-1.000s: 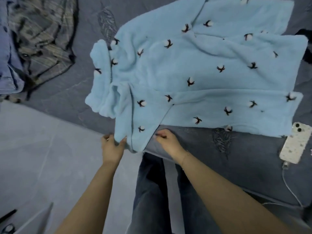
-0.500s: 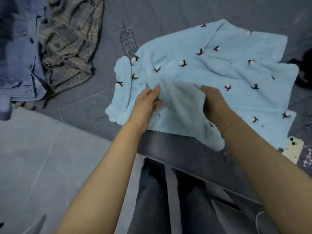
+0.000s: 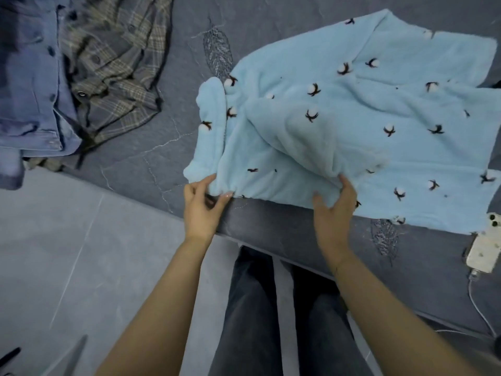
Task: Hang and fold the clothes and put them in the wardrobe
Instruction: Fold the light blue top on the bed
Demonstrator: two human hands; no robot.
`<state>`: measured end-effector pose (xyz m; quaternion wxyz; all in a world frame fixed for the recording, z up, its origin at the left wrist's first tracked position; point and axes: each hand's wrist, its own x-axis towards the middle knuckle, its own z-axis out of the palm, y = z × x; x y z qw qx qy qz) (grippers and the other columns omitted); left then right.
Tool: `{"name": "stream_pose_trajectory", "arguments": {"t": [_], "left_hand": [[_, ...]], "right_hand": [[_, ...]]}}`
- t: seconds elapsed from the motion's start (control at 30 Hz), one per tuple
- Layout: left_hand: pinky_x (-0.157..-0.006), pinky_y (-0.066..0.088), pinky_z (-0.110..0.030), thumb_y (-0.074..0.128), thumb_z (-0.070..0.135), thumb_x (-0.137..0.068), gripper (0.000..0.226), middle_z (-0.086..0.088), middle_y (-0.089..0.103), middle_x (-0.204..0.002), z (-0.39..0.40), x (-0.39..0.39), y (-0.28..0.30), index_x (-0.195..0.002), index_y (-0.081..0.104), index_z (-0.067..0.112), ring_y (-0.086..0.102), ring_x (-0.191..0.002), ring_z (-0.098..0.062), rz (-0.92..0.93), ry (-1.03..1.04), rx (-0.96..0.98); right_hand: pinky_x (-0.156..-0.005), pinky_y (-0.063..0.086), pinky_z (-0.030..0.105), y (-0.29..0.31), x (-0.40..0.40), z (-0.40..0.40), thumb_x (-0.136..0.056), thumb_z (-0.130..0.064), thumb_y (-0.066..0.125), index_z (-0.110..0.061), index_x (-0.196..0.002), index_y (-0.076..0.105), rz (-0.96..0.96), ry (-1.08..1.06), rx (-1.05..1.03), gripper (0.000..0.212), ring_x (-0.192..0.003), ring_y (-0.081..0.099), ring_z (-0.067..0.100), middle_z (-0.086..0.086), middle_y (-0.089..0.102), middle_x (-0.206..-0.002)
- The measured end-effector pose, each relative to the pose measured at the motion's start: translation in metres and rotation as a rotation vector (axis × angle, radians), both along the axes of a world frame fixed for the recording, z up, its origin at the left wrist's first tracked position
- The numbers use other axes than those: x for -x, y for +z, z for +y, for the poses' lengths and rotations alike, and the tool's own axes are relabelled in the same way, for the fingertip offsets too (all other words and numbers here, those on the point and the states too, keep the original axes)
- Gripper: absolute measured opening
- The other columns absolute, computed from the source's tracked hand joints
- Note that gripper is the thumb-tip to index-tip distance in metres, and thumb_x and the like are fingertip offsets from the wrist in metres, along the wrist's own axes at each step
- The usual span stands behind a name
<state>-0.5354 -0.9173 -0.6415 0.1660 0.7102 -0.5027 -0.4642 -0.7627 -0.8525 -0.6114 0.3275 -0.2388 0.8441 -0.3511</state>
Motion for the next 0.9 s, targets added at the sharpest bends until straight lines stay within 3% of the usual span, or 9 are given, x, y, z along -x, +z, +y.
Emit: {"name": "stream_pose_trajectory", "arguments": {"t": [0.13, 0.23, 0.37, 0.47, 0.53, 0.63, 0.7, 0.8, 0.9], "left_hand": [[-0.064, 0.042, -0.029, 0.066, 0.037, -0.089, 0.018, 0.007, 0.040, -0.100, -0.013, -0.002, -0.005, -0.095, 0.065, 0.020, 0.052, -0.075, -0.015, -0.249, -0.120, 0.017], [-0.055, 0.030, -0.027, 0.060, 0.033, -0.093, 0.020, 0.007, 0.048, -0.097, -0.025, -0.018, -0.009, -0.077, 0.057, 0.020, 0.051, -0.074, -0.017, -0.368, -0.146, 0.009], [-0.061, 0.035, -0.029, 0.061, 0.030, -0.093, 0.020, 0.002, 0.053, -0.103, -0.027, -0.021, -0.007, -0.082, 0.059, 0.014, 0.053, -0.079, -0.020, -0.397, -0.135, -0.037], [-0.064, 0.040, -0.031, 0.066, 0.026, -0.089, 0.015, 0.000, 0.054, -0.106, -0.023, -0.006, 0.005, -0.092, 0.057, 0.015, 0.056, -0.082, -0.020, -0.386, -0.064, -0.032], [-0.063, 0.042, -0.030, 0.070, 0.021, -0.084, 0.020, 0.004, 0.052, -0.101, -0.019, 0.008, 0.016, -0.096, 0.053, 0.020, 0.054, -0.079, -0.016, -0.311, -0.092, 0.061], [-0.066, 0.042, -0.023, 0.071, 0.017, -0.084, 0.022, 0.006, 0.053, -0.092, -0.013, 0.041, 0.026, -0.099, 0.056, 0.021, 0.050, -0.072, -0.009, -0.059, -0.210, 0.076], [-0.077, 0.046, -0.021, 0.071, 0.021, -0.087, 0.027, 0.005, 0.059, -0.098, -0.012, 0.067, 0.027, -0.111, 0.058, 0.017, 0.055, -0.079, -0.008, 0.124, -0.111, -0.096], [-0.098, 0.046, -0.028, 0.066, 0.033, -0.091, 0.052, 0.007, 0.061, -0.116, -0.023, 0.096, 0.025, -0.135, 0.045, 0.014, 0.059, -0.107, -0.008, 0.476, 0.210, -0.461], [-0.094, 0.046, -0.029, 0.062, 0.039, -0.093, 0.030, 0.011, 0.066, -0.106, -0.036, 0.109, 0.015, -0.113, 0.055, 0.017, 0.061, -0.100, -0.008, 0.634, 0.280, -0.487]], "right_hand": [[-0.121, 0.017, 0.036, -0.025, -0.020, 0.026, -0.098, -0.014, 0.056, -0.016, -0.146, 0.041, 0.043, 0.393, -0.220, 0.051, -0.145, 0.023, 0.021, 0.006, 0.026, -0.158], [-0.113, 0.025, 0.031, -0.033, -0.017, 0.024, -0.099, -0.014, 0.051, -0.020, -0.141, 0.050, 0.129, 0.498, -0.345, 0.043, -0.139, 0.030, 0.022, 0.004, 0.035, -0.153], [-0.105, 0.037, 0.032, -0.027, -0.014, 0.025, -0.096, -0.013, 0.053, -0.020, -0.136, 0.055, 0.113, 0.554, -0.393, 0.041, -0.132, 0.037, 0.021, 0.005, 0.043, -0.144], [-0.099, 0.039, 0.014, -0.023, -0.004, 0.018, -0.093, -0.010, 0.060, -0.010, -0.127, 0.059, -0.271, 0.230, -0.301, 0.034, -0.123, 0.048, 0.018, 0.005, 0.051, -0.132], [-0.099, 0.047, 0.023, -0.016, 0.006, 0.009, -0.091, -0.008, 0.064, -0.013, -0.123, 0.051, -0.522, -0.239, -0.134, 0.035, -0.117, 0.055, 0.021, 0.006, 0.057, -0.124], [-0.093, 0.049, 0.028, -0.010, 0.036, 0.004, -0.082, -0.005, 0.075, -0.019, -0.137, 0.029, -0.307, -0.585, 0.020, 0.072, -0.109, 0.049, 0.021, 0.007, 0.041, -0.126], [-0.099, 0.042, 0.027, -0.012, 0.060, 0.005, -0.076, -0.007, 0.081, -0.018, -0.148, 0.023, -0.098, -0.377, 0.017, 0.093, -0.121, 0.042, 0.021, 0.008, 0.032, -0.138], [-0.113, 0.024, 0.032, -0.022, 0.097, 0.003, -0.076, -0.009, 0.080, -0.014, -0.150, 0.031, 0.228, 0.120, -0.092, 0.089, -0.140, 0.026, 0.031, 0.016, 0.021, -0.156], [-0.111, 0.032, 0.047, -0.026, 0.130, -0.003, -0.076, 0.000, 0.075, -0.006, -0.135, 0.054, 0.463, 0.601, -0.059, 0.063, -0.134, 0.035, 0.043, 0.021, 0.032, -0.152]]}}
